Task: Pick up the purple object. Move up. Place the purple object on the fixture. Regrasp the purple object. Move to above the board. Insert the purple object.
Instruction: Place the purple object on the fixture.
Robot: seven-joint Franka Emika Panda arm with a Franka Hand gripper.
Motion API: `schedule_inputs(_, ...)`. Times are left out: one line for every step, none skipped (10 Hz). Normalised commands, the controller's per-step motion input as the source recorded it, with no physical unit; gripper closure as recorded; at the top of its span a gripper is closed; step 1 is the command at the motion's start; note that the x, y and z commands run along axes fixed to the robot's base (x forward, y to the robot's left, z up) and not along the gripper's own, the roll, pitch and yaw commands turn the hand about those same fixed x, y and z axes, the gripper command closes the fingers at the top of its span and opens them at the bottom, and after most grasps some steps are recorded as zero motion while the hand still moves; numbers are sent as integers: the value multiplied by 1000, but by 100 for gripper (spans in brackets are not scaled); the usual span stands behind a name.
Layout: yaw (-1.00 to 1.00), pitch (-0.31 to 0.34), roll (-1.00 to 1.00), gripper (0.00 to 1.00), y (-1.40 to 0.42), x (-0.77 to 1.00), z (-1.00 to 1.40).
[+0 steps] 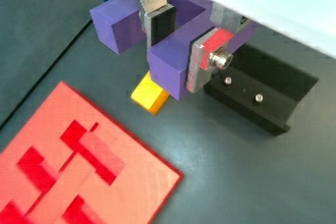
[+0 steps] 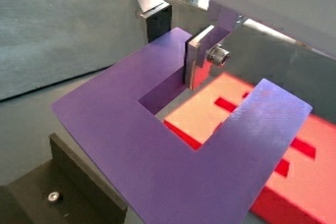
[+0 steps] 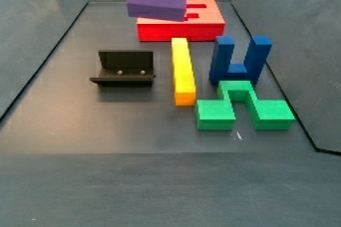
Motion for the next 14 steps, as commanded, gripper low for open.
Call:
schedule_inputs(0, 191, -777, 100, 283, 726, 0)
schedule_inputs(0, 169, -777, 100, 300, 723, 0)
schedule_inputs(0, 154, -757, 100, 314, 749, 0)
schedule_inputs(0, 174, -689, 100, 277, 769, -54)
schedule_inputs(0, 297, -346, 100, 234, 817, -254)
schedule_inputs(0, 260, 0, 100, 163, 960, -437)
schedule_inputs(6, 246, 0, 100, 171, 986, -451)
schedule_inputs(0, 171, -54, 100, 169, 1000, -380)
schedule_inputs(0, 140, -120, 100, 166, 1000, -231)
schedule_inputs(0, 123, -129, 100, 169, 1000, -217)
schedule_inputs(0, 146, -120, 100, 183, 1000, -231)
schedule_inputs(0, 143, -111, 100, 160, 1000, -220)
schedule_inputs(0, 0, -91, 100, 91, 906, -311)
schedule_inputs(-23, -51, -100, 100, 40, 771, -317)
